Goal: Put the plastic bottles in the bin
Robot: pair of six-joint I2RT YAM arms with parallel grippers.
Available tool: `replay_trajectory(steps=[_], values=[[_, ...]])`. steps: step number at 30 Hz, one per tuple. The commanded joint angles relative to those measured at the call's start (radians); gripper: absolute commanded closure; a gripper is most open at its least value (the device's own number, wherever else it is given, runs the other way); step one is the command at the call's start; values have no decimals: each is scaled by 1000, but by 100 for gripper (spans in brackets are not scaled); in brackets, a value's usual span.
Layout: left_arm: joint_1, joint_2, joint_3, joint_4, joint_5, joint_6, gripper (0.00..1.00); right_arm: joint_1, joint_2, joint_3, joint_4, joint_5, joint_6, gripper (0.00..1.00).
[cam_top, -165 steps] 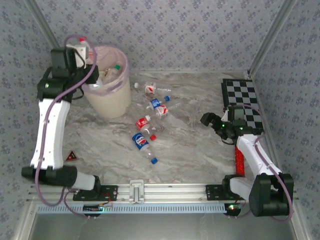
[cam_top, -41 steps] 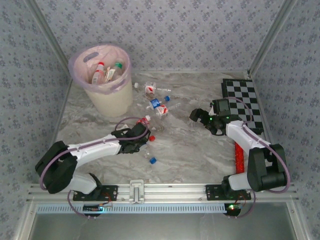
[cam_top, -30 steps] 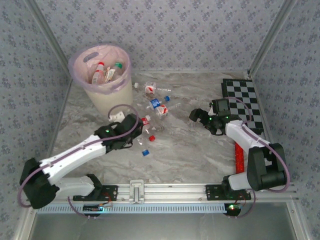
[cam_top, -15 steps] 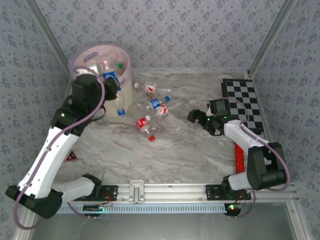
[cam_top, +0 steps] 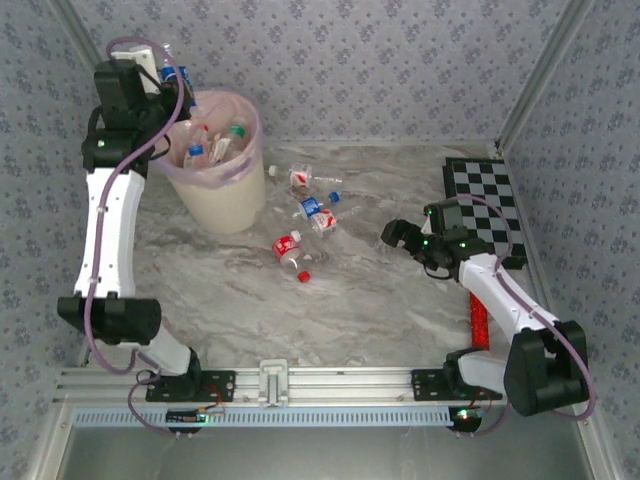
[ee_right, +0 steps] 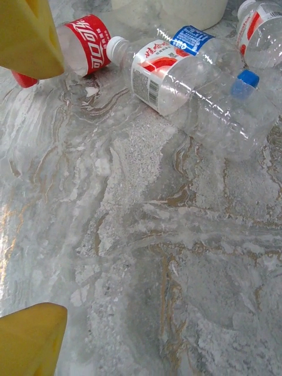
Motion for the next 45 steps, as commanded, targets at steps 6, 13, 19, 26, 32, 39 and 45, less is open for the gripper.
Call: replay_trajectory(steps=[6,13,19,26,32,39,45], values=[[89,156,98,-68,11,152,100,-41,-76,-29,-71,22,-19,0],[90,282,134,-192,112,203,100,-56,-78,-42,-56,5,-16,0],[89,327,64,-220,166,231,100,-58,-77,-30,-69,7,-19,0],[89,337,-4,-301,170,330,100,-71,-80,-45,-63,5,-19,0],[88,354,2,-356,159,379,80,-68,-40,-29,-41,-18,-19,0],[88,285,0,-277,270,358,29,-65,-35,-20,-40,-13,-18,0],[81,248,84,-290,305,331,6,-64,-45,-26,-42,-15,-14,0]])
